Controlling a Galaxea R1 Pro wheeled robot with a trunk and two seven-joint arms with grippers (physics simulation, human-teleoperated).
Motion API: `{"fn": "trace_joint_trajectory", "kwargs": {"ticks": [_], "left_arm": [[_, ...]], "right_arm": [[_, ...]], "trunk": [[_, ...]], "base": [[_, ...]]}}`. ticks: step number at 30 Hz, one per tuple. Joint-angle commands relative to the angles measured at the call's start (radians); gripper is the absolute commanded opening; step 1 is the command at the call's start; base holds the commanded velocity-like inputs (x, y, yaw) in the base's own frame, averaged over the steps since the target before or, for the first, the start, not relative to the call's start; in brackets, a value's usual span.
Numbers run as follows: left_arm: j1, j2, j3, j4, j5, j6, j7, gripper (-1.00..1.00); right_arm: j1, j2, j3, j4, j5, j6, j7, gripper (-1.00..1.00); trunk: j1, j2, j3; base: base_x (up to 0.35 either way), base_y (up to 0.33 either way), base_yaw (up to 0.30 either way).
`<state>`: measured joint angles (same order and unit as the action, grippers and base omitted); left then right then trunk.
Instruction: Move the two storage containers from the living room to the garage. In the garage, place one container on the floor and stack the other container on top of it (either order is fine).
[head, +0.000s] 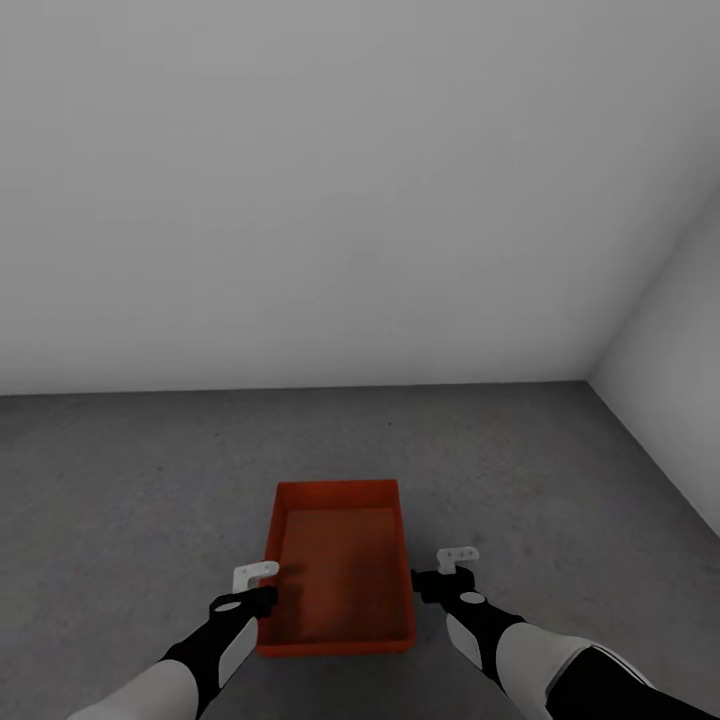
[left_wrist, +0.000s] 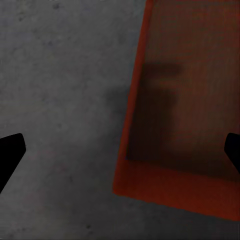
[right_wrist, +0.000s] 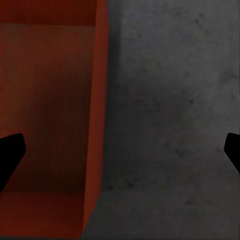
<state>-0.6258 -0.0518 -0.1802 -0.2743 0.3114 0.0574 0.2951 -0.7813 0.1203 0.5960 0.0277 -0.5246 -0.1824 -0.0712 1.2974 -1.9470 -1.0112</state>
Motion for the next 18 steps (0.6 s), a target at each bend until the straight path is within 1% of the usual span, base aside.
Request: {"fn": "trace_joint_trajectory", "kwargs": {"ticks": [1,18], "left_arm": [[0.000,0.001,-0.009,-0.002,0.008,0.006,0.007,1.00],[0.000,0.006,-0.008,0.008,0.009,0.006,0.006,1.00]], "right_arm": [[-0.001,0.001,0.008,0.003,-0.008,-0.005,-0.002,1.00],[-0.001,0.003,0.009,0.003,-0.006,-0.006,-0.002,1.00]], "trunk": [[-0.004,0.007,0.003],[-0.069,0.126,0.056]], "base": [[0.000,0.000,0.000],[0.000,0.000,0.000]]}}
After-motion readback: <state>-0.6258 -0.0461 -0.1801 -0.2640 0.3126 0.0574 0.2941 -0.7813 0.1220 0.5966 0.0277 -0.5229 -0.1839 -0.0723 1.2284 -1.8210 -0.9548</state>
